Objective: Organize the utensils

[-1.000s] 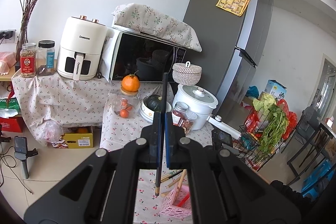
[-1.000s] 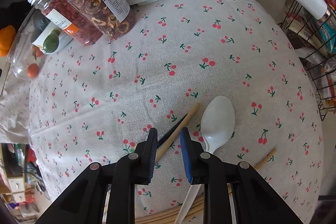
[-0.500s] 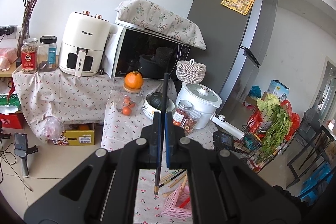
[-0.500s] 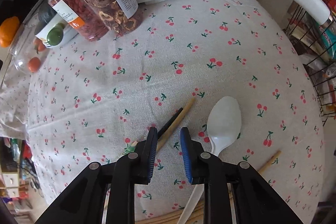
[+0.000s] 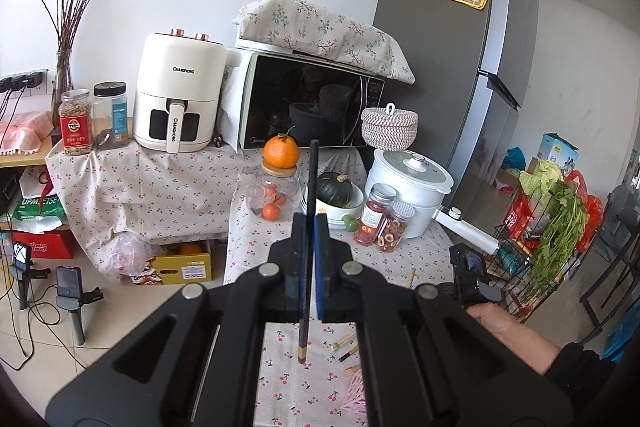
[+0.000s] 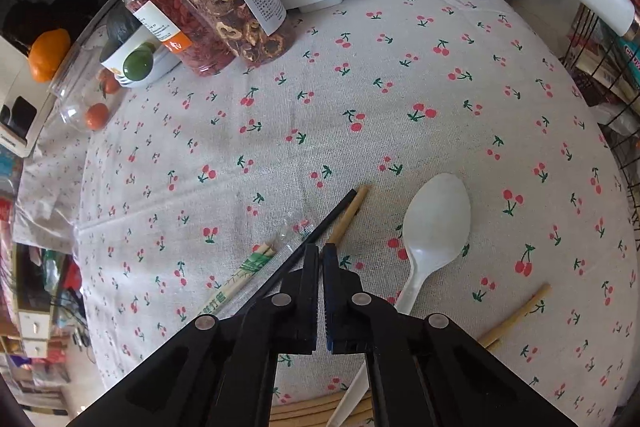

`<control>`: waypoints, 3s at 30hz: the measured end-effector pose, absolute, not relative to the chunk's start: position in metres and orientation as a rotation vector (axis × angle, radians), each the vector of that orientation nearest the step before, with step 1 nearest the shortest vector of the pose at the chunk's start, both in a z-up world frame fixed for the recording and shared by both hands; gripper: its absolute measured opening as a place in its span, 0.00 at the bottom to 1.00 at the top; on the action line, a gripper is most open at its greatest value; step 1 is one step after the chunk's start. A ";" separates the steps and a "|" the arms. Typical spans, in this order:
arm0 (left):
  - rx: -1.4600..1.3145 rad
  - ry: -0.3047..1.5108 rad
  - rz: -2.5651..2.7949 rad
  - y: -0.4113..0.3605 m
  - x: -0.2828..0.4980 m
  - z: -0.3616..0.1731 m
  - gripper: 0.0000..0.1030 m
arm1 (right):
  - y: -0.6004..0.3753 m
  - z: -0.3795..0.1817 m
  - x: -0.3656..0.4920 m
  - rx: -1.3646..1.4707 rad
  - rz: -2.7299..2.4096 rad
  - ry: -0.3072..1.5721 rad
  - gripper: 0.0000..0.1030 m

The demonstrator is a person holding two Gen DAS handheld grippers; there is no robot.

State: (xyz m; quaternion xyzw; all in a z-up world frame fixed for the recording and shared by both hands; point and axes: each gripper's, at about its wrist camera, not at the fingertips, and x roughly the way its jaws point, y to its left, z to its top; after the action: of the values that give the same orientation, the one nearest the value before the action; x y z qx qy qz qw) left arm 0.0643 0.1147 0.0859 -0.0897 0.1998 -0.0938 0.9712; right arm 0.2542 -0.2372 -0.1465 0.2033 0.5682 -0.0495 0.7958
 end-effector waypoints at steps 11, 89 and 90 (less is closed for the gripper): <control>-0.161 0.430 -0.185 0.115 0.063 0.083 0.04 | -0.235 -0.073 0.208 0.456 0.024 1.031 0.01; -0.090 1.091 -0.044 0.111 0.345 -0.109 0.05 | -0.185 -0.135 0.328 0.266 -0.023 1.254 0.09; -0.087 1.069 -0.053 0.109 0.341 -0.101 0.05 | -0.191 -0.128 0.325 0.290 -0.009 1.226 0.09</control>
State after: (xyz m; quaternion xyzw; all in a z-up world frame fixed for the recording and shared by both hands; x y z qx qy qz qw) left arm 0.3413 0.1094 -0.1013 -0.0415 0.5091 -0.0250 0.8593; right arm 0.3251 -0.1912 -0.1276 0.1356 0.5733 -0.0041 0.8080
